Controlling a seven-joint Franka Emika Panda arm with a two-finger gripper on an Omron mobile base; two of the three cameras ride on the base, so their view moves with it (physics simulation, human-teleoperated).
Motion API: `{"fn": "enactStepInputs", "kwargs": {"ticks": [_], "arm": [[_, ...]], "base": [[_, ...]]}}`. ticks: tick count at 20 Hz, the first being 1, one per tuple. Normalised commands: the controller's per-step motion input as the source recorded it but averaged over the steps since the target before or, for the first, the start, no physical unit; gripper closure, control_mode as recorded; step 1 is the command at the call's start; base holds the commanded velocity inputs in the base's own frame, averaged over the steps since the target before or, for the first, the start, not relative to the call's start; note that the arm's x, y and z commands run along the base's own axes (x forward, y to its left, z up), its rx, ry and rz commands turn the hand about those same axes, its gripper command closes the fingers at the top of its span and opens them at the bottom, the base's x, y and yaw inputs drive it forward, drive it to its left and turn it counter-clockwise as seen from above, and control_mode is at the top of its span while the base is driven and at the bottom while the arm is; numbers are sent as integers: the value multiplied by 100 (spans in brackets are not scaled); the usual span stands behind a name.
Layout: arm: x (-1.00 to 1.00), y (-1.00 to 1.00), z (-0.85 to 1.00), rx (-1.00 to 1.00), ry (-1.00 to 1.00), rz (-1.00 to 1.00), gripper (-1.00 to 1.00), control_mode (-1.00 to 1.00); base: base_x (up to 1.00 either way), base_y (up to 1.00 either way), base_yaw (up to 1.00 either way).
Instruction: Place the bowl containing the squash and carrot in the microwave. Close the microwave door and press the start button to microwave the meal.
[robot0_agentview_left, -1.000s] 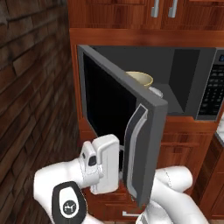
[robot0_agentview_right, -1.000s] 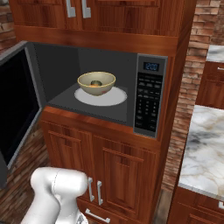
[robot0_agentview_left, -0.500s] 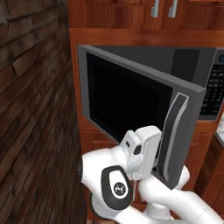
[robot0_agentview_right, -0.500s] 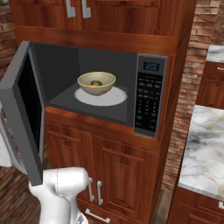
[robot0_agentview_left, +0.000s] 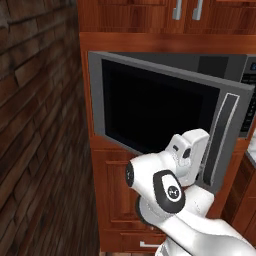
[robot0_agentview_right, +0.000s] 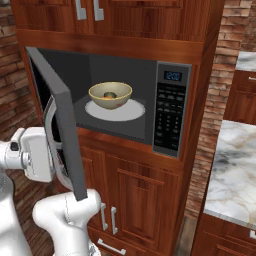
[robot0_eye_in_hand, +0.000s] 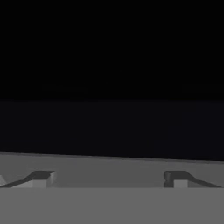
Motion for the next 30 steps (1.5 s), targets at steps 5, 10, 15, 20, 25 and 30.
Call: {"fn": "enactStepInputs", "kwargs": {"ticks": [5,10,15,20,25,30], "arm": [[62,-34,8,2,0,8,-100,-100],[64,-20,1,2,0,9,-100,-100],[69,-15,0,3,0,10,-100,-100],[70,-14,0,4,0,11,-100,-100],[77,-15,0,5,0,13,-100,-100],[79,-11,0,4,0,13,-100,-100]], "base": [[0,0,0],[0,0,0],[0,0,0],[0,0,0],[0,0,0],[0,0,0]]}}
